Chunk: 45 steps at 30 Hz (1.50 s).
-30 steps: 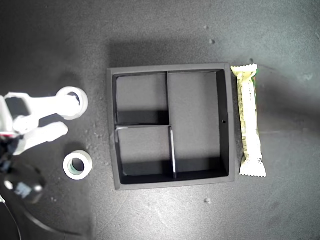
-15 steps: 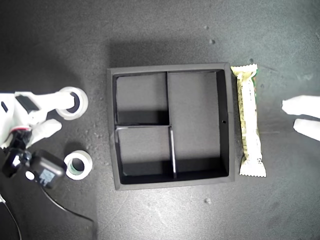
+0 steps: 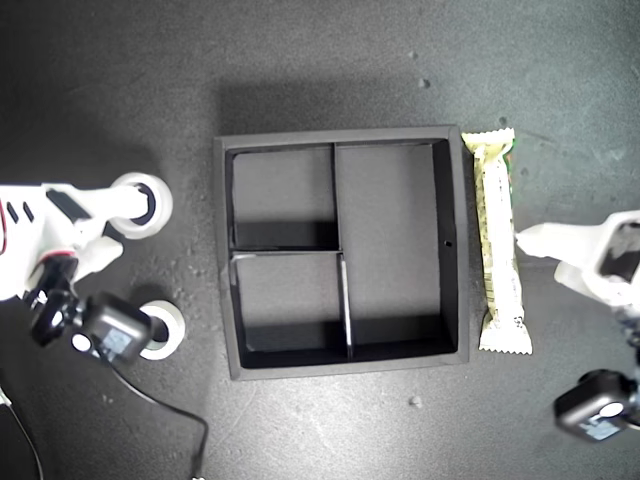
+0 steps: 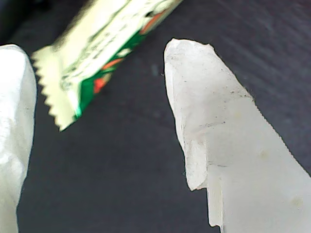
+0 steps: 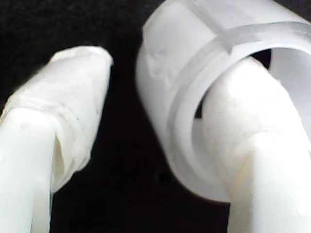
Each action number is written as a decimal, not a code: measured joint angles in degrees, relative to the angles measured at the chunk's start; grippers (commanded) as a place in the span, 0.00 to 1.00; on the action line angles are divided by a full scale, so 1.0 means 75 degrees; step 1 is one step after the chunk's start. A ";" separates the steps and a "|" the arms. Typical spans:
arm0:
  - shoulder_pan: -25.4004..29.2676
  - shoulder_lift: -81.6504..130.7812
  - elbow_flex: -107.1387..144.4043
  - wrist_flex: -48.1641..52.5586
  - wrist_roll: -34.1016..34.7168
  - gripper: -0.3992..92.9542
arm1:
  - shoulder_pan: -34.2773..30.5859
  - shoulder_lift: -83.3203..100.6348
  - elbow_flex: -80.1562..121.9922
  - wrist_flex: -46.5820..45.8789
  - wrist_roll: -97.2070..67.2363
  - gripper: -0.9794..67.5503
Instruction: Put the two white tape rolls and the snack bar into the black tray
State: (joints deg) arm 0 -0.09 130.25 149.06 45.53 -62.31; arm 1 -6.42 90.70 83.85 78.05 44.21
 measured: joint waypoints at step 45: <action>-0.0117 -0.7301 -1.2375 0.5684 0.1465 0.01 | 0.0117 -0.3973 -0.7137 0.3187 -0.2836 0.06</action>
State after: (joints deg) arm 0 -0.97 75.50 56.25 88.15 -51.33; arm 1 -5.54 60.91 30.32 101.95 22.94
